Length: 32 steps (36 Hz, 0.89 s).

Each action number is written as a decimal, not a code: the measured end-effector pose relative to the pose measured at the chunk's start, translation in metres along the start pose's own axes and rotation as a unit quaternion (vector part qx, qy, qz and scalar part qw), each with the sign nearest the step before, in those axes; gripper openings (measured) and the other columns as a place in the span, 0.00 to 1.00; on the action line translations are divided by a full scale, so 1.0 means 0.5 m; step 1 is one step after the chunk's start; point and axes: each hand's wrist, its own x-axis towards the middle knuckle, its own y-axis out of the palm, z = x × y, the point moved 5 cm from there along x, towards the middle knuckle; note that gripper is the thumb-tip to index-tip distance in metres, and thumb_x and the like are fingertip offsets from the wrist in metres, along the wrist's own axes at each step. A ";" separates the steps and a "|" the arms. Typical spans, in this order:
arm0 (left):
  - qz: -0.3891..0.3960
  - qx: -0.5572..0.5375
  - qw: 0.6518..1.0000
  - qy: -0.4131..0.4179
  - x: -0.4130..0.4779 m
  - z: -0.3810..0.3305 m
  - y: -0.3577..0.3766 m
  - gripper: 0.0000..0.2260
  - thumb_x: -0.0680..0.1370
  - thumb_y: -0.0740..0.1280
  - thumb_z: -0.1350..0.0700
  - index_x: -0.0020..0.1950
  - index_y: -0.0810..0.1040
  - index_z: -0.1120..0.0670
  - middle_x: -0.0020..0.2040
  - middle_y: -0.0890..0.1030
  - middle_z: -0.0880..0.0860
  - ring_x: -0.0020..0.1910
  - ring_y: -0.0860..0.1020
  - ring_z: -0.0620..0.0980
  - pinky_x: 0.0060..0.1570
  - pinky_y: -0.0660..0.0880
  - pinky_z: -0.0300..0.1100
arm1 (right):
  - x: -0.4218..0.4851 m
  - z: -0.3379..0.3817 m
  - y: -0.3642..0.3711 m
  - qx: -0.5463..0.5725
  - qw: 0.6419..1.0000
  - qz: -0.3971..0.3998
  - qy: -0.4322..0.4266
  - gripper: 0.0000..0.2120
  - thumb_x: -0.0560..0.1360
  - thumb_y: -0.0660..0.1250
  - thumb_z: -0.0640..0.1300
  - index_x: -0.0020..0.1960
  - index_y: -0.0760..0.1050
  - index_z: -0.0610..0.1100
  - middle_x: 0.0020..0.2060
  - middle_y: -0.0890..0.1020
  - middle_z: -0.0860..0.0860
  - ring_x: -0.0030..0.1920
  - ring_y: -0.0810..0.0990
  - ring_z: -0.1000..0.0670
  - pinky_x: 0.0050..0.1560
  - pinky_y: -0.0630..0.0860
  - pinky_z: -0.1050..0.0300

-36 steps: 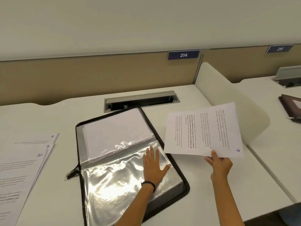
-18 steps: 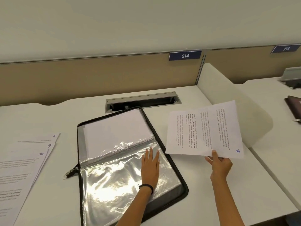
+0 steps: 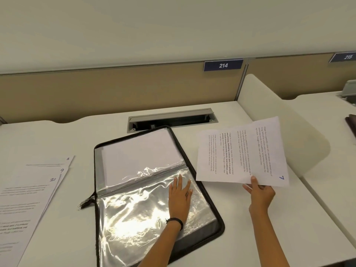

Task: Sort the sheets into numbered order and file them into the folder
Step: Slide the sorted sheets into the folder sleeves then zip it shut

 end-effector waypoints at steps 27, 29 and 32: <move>0.010 -0.069 0.997 -0.037 0.011 -0.030 -0.033 0.43 0.71 0.31 0.28 0.76 0.59 0.48 0.78 0.53 0.50 0.77 0.48 0.50 0.74 0.39 0.42 | 0.022 -0.011 -0.030 -0.107 0.985 0.124 0.052 0.21 0.74 0.66 0.30 0.67 0.69 0.35 0.52 0.79 0.42 0.46 0.79 0.40 0.33 0.81 0.61; 0.019 -0.042 0.999 -0.028 0.010 -0.030 -0.028 0.42 0.71 0.30 0.29 0.77 0.58 0.48 0.78 0.52 0.51 0.77 0.48 0.51 0.73 0.37 0.42 | 0.023 -0.010 -0.040 -0.113 0.983 0.132 0.060 0.20 0.74 0.65 0.29 0.66 0.70 0.34 0.51 0.79 0.42 0.43 0.80 0.42 0.33 0.81 0.61; 0.043 -0.005 0.999 -0.013 0.007 -0.032 -0.018 0.41 0.72 0.31 0.30 0.77 0.57 0.48 0.78 0.50 0.51 0.78 0.47 0.53 0.72 0.34 0.42 | 0.025 -0.016 -0.057 -0.122 0.979 0.144 0.081 0.20 0.74 0.65 0.29 0.66 0.70 0.33 0.51 0.79 0.41 0.42 0.80 0.46 0.32 0.81 0.61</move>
